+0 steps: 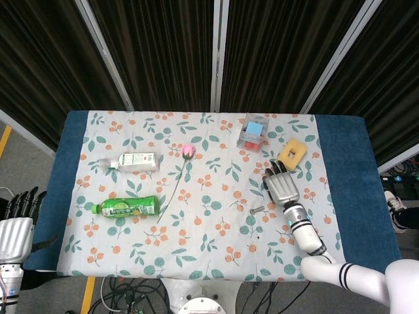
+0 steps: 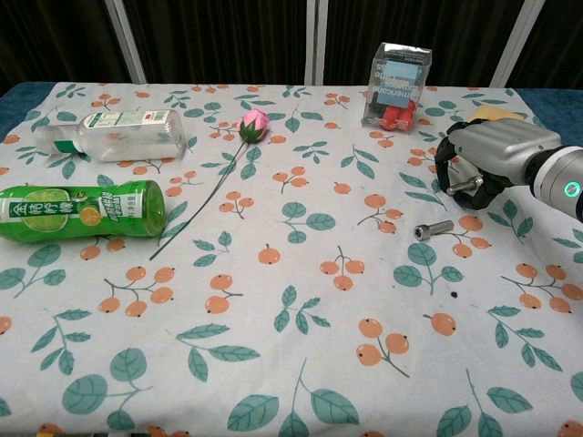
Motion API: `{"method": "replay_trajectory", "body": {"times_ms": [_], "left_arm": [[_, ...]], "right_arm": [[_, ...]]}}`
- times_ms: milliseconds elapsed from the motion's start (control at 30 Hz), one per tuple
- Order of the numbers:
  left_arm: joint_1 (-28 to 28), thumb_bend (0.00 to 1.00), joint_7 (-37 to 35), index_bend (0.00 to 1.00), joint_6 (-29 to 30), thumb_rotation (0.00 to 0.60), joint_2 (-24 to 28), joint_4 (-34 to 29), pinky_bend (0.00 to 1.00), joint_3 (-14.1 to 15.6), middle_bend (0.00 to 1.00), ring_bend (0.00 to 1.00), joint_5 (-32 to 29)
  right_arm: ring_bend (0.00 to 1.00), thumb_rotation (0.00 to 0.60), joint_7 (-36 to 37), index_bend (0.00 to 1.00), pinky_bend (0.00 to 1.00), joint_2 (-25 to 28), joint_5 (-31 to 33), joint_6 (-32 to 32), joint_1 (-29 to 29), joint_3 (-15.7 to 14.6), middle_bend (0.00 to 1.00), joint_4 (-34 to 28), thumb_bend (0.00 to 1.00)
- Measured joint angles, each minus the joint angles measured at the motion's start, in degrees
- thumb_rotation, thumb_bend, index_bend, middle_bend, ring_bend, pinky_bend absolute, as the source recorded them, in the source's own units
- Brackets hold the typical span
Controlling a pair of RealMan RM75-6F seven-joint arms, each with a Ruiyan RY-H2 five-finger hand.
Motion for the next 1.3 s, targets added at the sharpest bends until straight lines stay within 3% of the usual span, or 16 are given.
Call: {"method": "replay_trajectory", "body": {"times_ms": [367,700,1000,1300], "left_arm": [[0.01,0.06,0.12,0.1,-0.09,0.6,0.03,-0.08,0.0,0.02,0.0,0.0,-0.04],[-0.04,0.06,0.51,0.1,-0.23,0.6,-0.01,-0.15,0.0,-0.11,0.0,0.0,-0.31],[-0.14,0.06,0.78,0.1,-0.38,0.6,0.11,-0.34,0.0,-0.13,0.0,0.0,-0.35],[-0.12,0.06,0.97,0.1,-0.35,0.6,0.2,-0.54,0.0,-0.12,0.0,0.0,-0.38]], "right_arm": [[0.0,0.6,14.01,0.6,0.0,2.57,4.09,-4.37,-0.68,5.16,0.25,-4.02,0.36],[0.0,0.6,30.82,0.6,0.0,2.08,5.28,-9.0,-1.63,9.45,0.24,-1.81,0.36],[0.0,0.6,41.39,0.59,0.0,1.27,2.0,-11.69,-2.64,10.87,0.24,1.89,0.36],[0.0,0.6,42.99,0.53,0.0,0.92,0.41,-11.91,-2.31,10.41,0.23,3.4,0.36]]}}
